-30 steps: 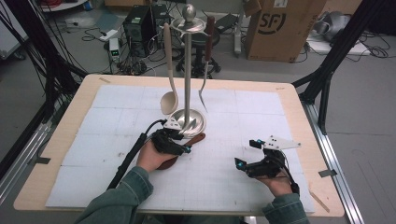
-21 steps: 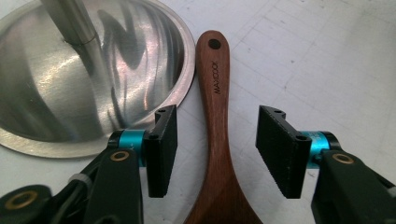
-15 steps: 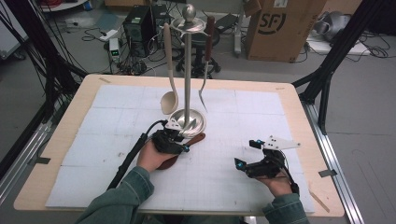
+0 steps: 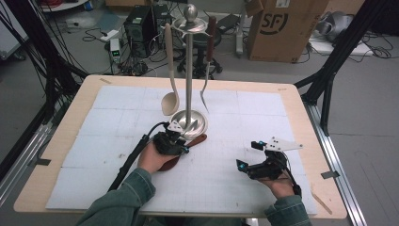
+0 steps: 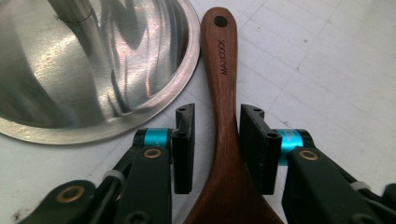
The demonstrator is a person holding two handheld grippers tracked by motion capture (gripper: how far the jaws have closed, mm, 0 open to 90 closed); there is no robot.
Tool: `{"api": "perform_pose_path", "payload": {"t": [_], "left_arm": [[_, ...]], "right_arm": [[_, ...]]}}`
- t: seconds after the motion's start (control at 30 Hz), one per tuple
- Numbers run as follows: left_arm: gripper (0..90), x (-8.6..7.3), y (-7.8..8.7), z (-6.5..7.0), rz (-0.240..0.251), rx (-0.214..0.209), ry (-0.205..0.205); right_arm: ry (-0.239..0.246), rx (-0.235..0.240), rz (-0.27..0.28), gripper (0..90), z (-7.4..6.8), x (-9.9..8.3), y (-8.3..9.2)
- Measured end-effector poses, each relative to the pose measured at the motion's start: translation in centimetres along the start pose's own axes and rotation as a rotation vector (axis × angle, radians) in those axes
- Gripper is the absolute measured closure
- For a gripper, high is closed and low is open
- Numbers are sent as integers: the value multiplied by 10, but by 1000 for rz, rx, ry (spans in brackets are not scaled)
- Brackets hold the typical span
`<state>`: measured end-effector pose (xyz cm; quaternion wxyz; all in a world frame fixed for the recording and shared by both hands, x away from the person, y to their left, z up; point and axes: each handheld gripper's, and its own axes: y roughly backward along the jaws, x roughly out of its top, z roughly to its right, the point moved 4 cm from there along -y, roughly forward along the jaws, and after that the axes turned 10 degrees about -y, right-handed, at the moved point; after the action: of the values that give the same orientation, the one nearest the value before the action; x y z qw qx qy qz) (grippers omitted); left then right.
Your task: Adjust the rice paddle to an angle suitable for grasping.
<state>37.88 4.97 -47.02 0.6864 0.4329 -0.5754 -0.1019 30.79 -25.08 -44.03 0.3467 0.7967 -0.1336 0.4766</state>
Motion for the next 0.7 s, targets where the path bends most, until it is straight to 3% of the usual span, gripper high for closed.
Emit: {"api": "perform_pose_path", "payload": {"t": [0.2,0.7], "left_arm": [[750,0,0,3,0,-18,-1],[771,-3,7,4,-15,-30,-24]], "right_arm": [[-3,1,5,2,0,0,0],[-2,-7,-7,2,-2,-2,-2]]}}
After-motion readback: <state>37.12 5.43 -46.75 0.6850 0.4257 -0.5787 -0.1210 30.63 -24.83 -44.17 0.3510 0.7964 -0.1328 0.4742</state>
